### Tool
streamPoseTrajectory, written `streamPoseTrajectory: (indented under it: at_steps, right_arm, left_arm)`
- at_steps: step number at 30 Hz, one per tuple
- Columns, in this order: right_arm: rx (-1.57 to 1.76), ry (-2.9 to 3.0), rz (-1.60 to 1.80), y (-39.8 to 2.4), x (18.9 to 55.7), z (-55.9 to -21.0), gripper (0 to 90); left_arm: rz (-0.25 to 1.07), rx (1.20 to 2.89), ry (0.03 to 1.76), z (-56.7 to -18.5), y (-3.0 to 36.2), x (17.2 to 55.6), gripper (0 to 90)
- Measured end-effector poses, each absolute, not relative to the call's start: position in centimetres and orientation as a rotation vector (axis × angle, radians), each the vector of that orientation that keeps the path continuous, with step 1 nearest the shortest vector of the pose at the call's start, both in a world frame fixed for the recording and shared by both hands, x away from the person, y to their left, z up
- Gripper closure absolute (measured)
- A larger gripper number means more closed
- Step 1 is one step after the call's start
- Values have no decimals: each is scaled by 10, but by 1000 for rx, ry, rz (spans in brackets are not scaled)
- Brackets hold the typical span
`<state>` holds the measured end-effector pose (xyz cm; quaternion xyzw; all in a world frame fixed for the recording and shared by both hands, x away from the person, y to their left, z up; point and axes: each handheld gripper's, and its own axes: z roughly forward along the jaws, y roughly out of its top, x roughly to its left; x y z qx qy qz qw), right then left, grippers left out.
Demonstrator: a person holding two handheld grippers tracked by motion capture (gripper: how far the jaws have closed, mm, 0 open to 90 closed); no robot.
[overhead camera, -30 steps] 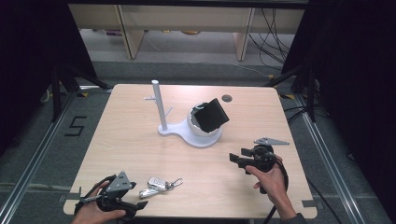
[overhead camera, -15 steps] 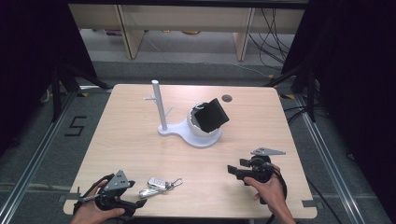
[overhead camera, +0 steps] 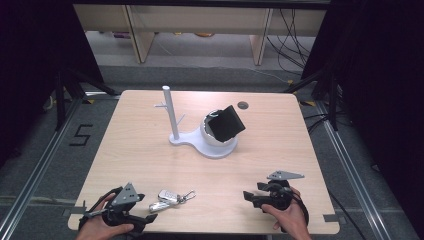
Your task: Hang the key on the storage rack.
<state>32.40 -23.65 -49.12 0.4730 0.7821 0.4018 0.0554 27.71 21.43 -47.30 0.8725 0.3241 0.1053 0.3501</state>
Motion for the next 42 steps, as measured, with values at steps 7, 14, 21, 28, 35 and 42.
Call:
streamPoseTrajectory:
  at_steps: [7,14,21,28,35,42]
  right_arm:
    - [1451,2385,1227,-239,318,-495,279]
    - [1460,2402,1213,-236,311,-496,266]
    - [1425,2416,1186,-236,311,-497,268]
    - [1466,2423,1190,-235,310,-497,269]
    - [1418,2428,1194,-236,311,-497,270]
    - [1407,2431,1202,-235,311,-498,270]
  left_arm:
    - [277,2252,820,-469,205,280,221]
    - [290,2291,765,-463,186,292,224]
    - [259,2441,651,-460,143,315,284]
    - [227,2613,574,-459,111,335,366]
    - [183,2777,546,-465,92,344,445]
    - [191,2855,535,-470,82,351,533]
